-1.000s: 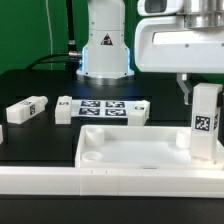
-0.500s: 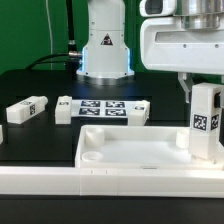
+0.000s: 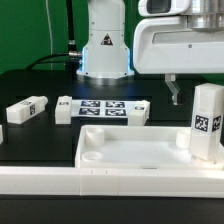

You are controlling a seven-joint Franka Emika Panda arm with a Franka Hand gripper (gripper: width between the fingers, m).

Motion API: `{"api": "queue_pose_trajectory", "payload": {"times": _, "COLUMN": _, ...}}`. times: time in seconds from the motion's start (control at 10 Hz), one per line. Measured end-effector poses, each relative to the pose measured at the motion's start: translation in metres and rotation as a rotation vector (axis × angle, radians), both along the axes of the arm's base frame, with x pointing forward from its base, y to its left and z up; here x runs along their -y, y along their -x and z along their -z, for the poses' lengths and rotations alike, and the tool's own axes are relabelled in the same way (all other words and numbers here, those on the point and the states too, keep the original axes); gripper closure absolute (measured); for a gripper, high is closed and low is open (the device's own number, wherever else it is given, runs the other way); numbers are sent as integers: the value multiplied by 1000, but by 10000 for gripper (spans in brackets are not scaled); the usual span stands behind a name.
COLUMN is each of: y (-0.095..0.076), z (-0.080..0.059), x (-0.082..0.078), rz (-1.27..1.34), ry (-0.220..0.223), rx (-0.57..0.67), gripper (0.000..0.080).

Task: Assemble desk

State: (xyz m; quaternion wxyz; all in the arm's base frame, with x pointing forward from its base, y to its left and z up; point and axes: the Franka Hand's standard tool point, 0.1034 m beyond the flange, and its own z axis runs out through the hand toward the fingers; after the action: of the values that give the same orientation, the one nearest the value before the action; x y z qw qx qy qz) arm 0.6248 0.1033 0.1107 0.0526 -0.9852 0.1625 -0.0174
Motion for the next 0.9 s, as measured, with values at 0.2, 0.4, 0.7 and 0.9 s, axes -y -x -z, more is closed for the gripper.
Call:
{"api": "queue_pose_trajectory", "payload": {"times": 0.2, "y": -1, "z": -1, "x": 0, "rz": -212, "ry": 11, "rx": 11, "gripper": 154}}
{"api": "queue_pose_trajectory", "payload": {"times": 0.4, "y": -6, "z": -3, "x": 0, "rz": -417, "ry": 32, "rx": 18, "gripper": 151}}
{"api": "queue_pose_trajectory", "payload": {"times": 0.7, "y": -9, "z": -5, "x": 0, "rz": -639, "ry": 49, "rx": 27, "gripper": 151}}
{"api": "queue_pose_trajectory", "payload": {"times": 0.9, "y": -9, "z": -5, "x": 1, "rz": -772, "ry": 58, "rx": 38, "gripper": 151}}
